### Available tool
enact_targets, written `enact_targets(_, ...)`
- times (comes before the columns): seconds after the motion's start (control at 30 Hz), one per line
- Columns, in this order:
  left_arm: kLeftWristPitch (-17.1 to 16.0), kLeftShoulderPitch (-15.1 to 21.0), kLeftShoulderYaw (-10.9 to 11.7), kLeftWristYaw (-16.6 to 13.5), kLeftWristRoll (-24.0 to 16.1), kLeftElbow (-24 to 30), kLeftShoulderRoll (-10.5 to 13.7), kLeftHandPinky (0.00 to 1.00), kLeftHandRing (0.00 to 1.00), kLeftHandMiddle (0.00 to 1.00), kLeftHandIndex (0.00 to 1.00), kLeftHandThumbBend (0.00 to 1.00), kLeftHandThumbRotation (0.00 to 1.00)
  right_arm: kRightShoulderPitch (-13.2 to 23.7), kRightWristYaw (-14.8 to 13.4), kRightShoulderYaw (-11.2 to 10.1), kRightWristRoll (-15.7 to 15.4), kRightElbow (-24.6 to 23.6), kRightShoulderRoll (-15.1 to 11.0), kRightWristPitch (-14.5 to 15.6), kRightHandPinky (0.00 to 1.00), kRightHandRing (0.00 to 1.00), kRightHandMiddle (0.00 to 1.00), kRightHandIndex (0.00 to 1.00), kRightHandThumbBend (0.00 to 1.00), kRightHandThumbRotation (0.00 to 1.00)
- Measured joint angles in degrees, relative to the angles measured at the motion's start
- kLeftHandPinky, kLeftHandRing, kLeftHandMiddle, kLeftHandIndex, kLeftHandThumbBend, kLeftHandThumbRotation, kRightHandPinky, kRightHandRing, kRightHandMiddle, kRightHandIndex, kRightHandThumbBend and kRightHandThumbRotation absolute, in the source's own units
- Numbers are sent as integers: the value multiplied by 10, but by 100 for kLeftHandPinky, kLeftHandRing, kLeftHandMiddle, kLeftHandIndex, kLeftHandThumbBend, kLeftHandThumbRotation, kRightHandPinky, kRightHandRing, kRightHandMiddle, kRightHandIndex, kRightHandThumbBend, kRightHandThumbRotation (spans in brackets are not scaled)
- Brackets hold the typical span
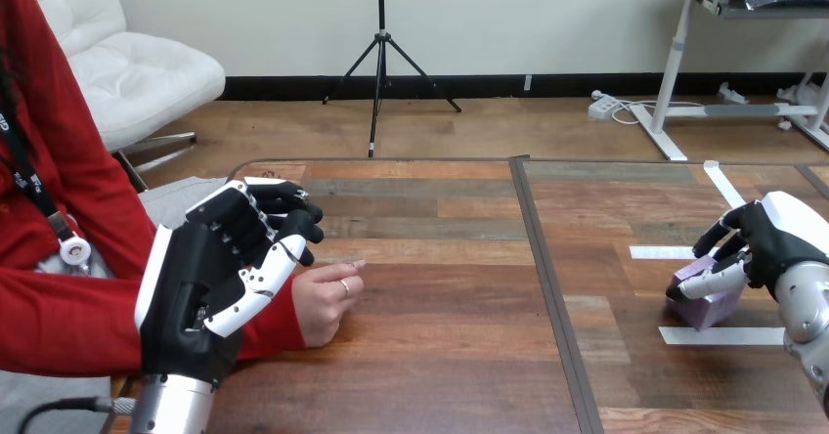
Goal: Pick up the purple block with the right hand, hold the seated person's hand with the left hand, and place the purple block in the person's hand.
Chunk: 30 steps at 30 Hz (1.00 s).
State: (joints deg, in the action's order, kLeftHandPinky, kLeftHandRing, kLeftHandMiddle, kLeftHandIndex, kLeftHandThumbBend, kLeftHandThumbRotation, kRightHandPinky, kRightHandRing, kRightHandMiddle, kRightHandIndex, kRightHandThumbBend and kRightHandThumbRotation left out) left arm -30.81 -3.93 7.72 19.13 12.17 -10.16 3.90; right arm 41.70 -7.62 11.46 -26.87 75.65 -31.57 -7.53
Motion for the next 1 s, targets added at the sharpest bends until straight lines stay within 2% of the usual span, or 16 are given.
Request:
enact_targets(0.2,-33,2,4,-27,-63,1,16,41,53,56,53,51,23,0,0,0,1,0,0,-9,48,48,52,48,81,0)
enact_targets(0.33,-37,2,5,-44,-114,10,36,46,57,59,57,56,28,0,0,0,1,0,0,-15,48,49,52,49,80,0)
enact_targets(0.5,-36,1,14,-74,-203,24,66,49,60,63,64,67,36,0,0,0,1,0,0,-18,49,49,52,49,79,0)
enact_targets(0.67,-23,-4,26,-98,-290,46,95,56,66,69,69,82,37,-1,0,0,1,0,0,-18,49,50,53,50,78,0)
enact_targets(0.9,9,-15,40,-128,-412,87,139,64,70,72,72,92,35,-1,0,-1,1,0,0,-20,50,50,53,50,78,0)
enact_targets(1.0,20,-21,43,-142,-450,105,158,65,71,74,73,95,35,-1,0,-2,2,0,0,-23,49,50,53,50,78,0)
